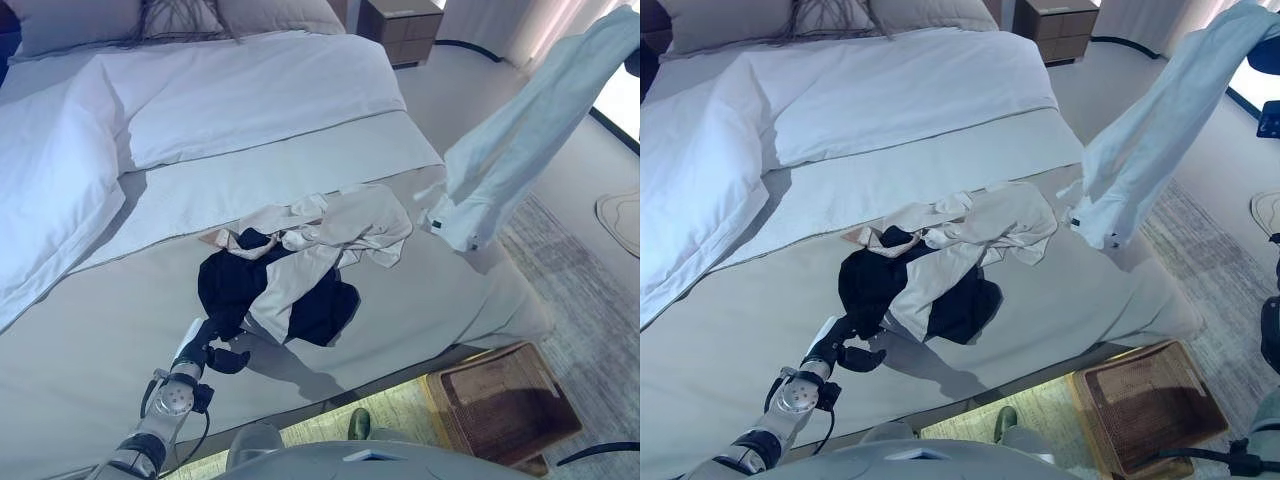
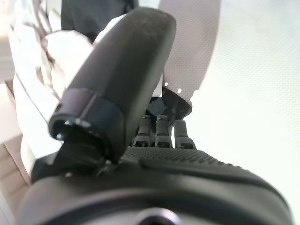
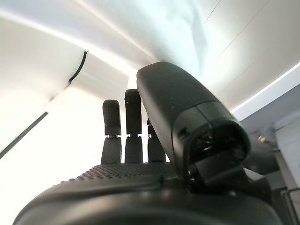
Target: Pick up the clothes from the bed and place them into the basket
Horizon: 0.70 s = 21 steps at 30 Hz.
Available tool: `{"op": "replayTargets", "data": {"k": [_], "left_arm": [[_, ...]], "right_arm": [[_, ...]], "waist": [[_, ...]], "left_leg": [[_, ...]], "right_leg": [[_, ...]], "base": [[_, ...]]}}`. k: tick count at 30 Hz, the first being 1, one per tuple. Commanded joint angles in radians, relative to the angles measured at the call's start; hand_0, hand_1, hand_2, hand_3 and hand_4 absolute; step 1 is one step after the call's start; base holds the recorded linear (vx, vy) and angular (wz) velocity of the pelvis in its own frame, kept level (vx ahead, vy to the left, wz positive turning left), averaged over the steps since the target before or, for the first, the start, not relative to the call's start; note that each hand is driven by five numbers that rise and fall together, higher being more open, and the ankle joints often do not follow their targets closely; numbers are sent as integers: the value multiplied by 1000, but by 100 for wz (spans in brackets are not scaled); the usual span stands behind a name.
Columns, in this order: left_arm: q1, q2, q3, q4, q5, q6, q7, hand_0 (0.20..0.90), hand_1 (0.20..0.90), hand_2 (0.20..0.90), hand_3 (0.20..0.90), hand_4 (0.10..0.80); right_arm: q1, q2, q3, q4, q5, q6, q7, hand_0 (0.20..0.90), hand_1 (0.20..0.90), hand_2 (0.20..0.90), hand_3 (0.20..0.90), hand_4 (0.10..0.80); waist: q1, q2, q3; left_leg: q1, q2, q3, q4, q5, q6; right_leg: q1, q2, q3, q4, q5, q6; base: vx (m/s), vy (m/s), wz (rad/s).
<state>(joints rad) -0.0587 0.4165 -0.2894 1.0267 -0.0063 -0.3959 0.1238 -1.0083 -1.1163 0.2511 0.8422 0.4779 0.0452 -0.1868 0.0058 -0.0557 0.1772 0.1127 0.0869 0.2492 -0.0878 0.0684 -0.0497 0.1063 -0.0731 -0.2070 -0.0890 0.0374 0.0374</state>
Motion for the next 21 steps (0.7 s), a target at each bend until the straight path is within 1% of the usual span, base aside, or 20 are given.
{"op": "replayTargets", "data": {"k": [1,6,11,13,21], "left_arm": [[-31,59,-30,-12,25,-69,42,900,900,900,900,800],[-25,68,-15,-18,36,-88,40,900,900,900,900,800],[-33,67,-11,-9,37,-104,45,900,900,900,900,800],[-39,66,-2,-10,25,-107,49,900,900,900,900,800],[-48,65,27,2,1,-108,35,900,900,900,900,800]], "right_arm": [[-77,-164,-22,-37,-15,-78,-69,300,300,300,200,100],[4,-204,-97,-66,-6,-74,-65,300,300,300,200,100],[82,-219,-169,-82,-7,-70,-58,300,300,300,200,100],[154,-228,-234,-99,-6,-73,-53,300,300,300,200,100],[339,-253,-402,-111,18,-85,-12,300,300,300,200,100]], "waist": [[-32,-33,-111],[-77,-19,-116],[-110,-13,-124],[-133,-7,-126],[-180,-5,-135]], "left_leg": [[-5,4,8,111,-146,-10],[10,8,34,108,-154,-9],[27,10,56,100,-157,-8],[35,11,66,92,-158,-7],[46,18,90,91,-165,-8]], "right_leg": [[-40,-45,4,97,-68,52],[-50,-44,40,86,-55,61],[-57,-41,67,80,-46,66],[-64,-35,85,80,-41,69],[-86,-21,131,83,-33,70]], "base": [[-29,-12,-24],[-16,-4,-20],[6,-17,-17],[3,-19,-22],[5,-37,-20]]}}
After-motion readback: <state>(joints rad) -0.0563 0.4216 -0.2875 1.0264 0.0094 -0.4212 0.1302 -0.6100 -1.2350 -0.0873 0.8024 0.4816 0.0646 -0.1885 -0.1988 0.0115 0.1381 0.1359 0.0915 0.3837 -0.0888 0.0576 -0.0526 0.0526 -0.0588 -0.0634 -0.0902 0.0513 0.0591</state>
